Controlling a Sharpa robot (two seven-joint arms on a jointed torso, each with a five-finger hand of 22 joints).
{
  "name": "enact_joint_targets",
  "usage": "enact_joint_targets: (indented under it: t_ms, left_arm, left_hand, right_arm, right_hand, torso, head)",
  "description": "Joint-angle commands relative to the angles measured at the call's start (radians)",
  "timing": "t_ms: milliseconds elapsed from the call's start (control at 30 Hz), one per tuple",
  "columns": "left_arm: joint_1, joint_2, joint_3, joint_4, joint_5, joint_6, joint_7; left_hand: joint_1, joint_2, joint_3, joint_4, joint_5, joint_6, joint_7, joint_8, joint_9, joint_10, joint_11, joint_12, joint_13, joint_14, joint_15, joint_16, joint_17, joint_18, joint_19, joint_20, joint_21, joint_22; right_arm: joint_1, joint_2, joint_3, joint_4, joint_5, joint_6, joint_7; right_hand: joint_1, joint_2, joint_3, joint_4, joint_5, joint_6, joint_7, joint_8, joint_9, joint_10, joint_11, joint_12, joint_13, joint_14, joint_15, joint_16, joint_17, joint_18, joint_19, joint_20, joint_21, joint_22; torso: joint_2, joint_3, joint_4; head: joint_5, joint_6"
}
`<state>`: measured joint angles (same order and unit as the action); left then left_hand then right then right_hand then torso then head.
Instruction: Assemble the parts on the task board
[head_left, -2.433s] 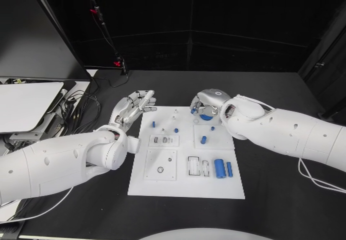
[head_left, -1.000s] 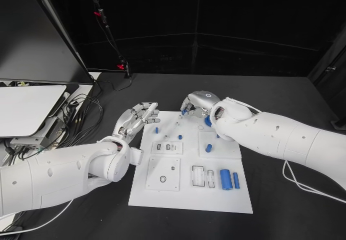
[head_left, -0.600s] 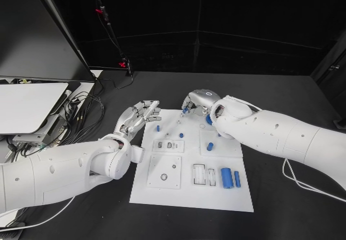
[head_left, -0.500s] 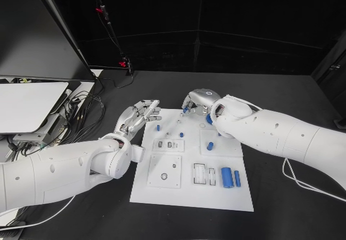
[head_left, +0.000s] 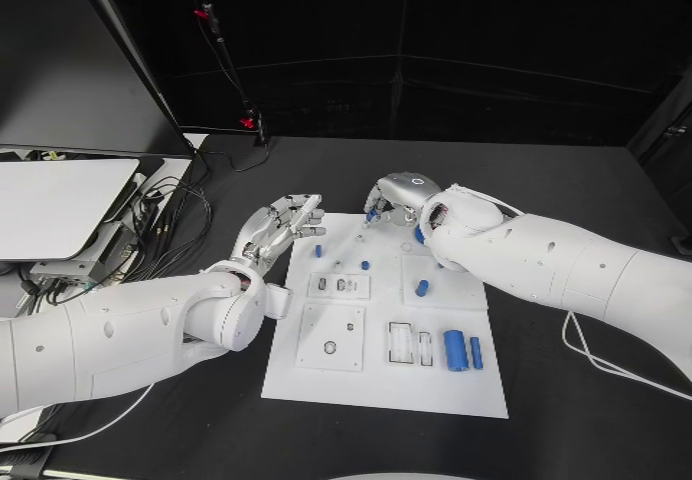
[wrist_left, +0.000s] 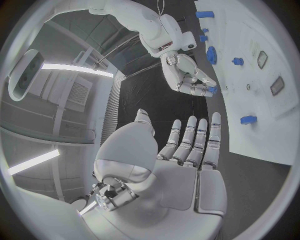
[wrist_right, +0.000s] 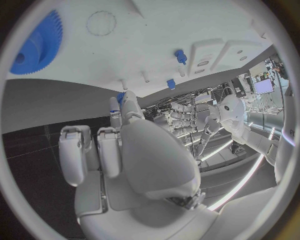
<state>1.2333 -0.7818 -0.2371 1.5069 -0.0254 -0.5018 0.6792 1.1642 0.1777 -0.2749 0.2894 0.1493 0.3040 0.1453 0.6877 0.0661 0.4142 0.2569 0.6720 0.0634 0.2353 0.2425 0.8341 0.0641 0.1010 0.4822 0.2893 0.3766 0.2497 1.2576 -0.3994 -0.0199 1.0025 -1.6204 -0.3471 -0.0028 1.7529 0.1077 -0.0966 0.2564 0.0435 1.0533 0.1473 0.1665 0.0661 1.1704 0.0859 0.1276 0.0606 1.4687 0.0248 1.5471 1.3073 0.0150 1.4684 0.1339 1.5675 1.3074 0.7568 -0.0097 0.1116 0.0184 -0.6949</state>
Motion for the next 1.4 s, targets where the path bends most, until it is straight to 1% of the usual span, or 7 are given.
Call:
enact_joint_targets:
  t_ms: [33,200,333,533,767,967,1400]
  left_arm:
    - [0.002,0.000,0.001,0.002,-0.006,0.008,0.170]
    - [0.002,0.001,0.001,0.002,-0.006,0.008,0.170]
    - [0.002,0.002,0.001,0.002,-0.006,0.008,0.170]
    - [0.002,0.002,0.001,0.002,-0.006,0.008,0.169]
    - [0.002,0.003,0.001,0.001,-0.006,0.008,0.169]
    - [0.002,0.003,0.001,0.000,-0.006,0.007,0.168]
    - [0.002,0.004,0.001,-0.002,-0.006,0.005,0.167]
  left_hand:
    - [0.006,0.003,0.004,0.000,0.004,0.004,0.149,-0.005,0.000,-0.006,-0.001,-0.006,0.001,-0.004,0.005,-0.004,-0.001,0.008,-0.010,0.000,0.004,-0.001]
    - [0.007,0.004,0.004,0.000,0.005,0.004,0.149,-0.005,0.000,-0.006,-0.001,-0.006,0.001,-0.004,0.006,-0.004,-0.001,0.008,-0.011,0.000,0.004,-0.001]
    - [0.007,0.004,0.004,0.000,0.005,0.004,0.149,-0.005,0.000,-0.006,-0.001,-0.006,0.001,-0.004,0.006,-0.004,-0.001,0.008,-0.011,0.000,0.004,-0.001]
    - [0.007,0.004,0.004,0.000,0.005,0.004,0.149,-0.005,0.000,-0.006,-0.001,-0.006,0.001,-0.004,0.006,-0.004,-0.001,0.008,-0.011,0.000,0.004,-0.001]
    - [0.008,0.005,0.004,0.000,0.006,0.004,0.149,-0.005,0.000,-0.005,-0.001,-0.006,0.001,-0.004,0.006,-0.004,0.000,0.008,-0.011,0.000,0.004,-0.001]
    - [0.008,0.005,0.004,0.000,0.006,0.004,0.149,-0.005,0.000,-0.005,-0.001,-0.006,0.001,-0.004,0.006,-0.004,0.000,0.008,-0.011,0.000,0.004,-0.001]
    - [0.008,0.005,0.004,0.000,0.006,0.004,0.149,-0.005,0.000,-0.005,-0.001,-0.006,0.001,-0.004,0.006,-0.004,0.000,0.008,-0.011,0.000,0.004,-0.001]
  right_arm:
    - [0.003,0.006,0.001,-0.007,-0.008,-0.001,0.002]
    - [0.003,0.015,0.001,-0.020,-0.008,0.003,0.002]
    - [0.003,0.021,0.001,-0.031,-0.008,0.008,0.001]
    - [0.002,0.031,0.001,-0.044,-0.008,0.014,0.003]
    - [0.002,0.042,0.001,-0.059,-0.008,0.024,0.005]
    - [0.002,0.046,0.001,-0.060,-0.008,0.030,0.007]
    - [0.002,0.051,0.001,-0.063,-0.008,0.049,0.002]
  right_hand:
    - [0.008,0.000,0.001,0.005,0.004,0.005,0.002,0.001,0.001,0.006,0.003,-0.006,-0.001,0.067,-0.004,0.002,0.046,-0.015,0.102,-0.005,0.003,0.263]
    - [0.009,0.000,0.002,0.005,0.004,0.005,0.002,0.001,0.001,0.006,0.003,-0.008,-0.001,0.067,-0.004,0.002,0.046,-0.015,0.102,-0.005,0.003,0.263]
    - [0.009,0.000,0.002,0.005,0.004,0.005,0.002,0.001,0.001,0.006,0.003,-0.008,-0.001,0.067,-0.004,0.002,0.046,-0.015,0.102,-0.005,0.003,0.263]
    - [0.009,-0.001,0.002,0.006,0.004,0.004,0.002,-0.001,0.001,0.006,0.004,-0.011,-0.001,0.067,-0.003,0.002,0.046,-0.015,0.102,-0.005,0.003,0.263]
    - [0.010,-0.001,0.003,0.007,0.004,0.004,0.002,-0.003,0.001,0.006,0.004,-0.013,-0.001,0.067,-0.003,0.002,0.045,-0.015,0.102,-0.005,0.003,0.263]
    - [0.010,-0.001,0.003,0.007,0.004,0.004,0.002,-0.003,0.001,0.006,0.004,-0.013,-0.001,0.067,-0.003,0.002,0.045,-0.015,0.102,-0.005,0.003,0.263]
    - [0.010,-0.002,0.004,0.009,0.004,0.003,0.003,-0.005,0.001,0.006,0.005,-0.016,-0.001,0.067,-0.003,0.001,0.043,-0.015,0.102,-0.004,0.003,0.263]
  torso:
    - [0.000,-0.0010,-0.0014]
    - [-0.001,-0.0016,-0.0015]
    - [-0.001,-0.0012,-0.0005]
    - [-0.001,-0.0009,-0.0006]
    - [-0.002,-0.0018,-0.0018]
    - [-0.002,-0.0017,-0.0031]
    - [-0.003,-0.0023,-0.0037]
  head:
    - [0.001,-0.002]
    - [0.001,-0.004]
    - [0.001,-0.004]
    - [0.003,-0.007]
    - [0.006,-0.011]
    - [0.010,-0.014]
    - [0.010,-0.016]
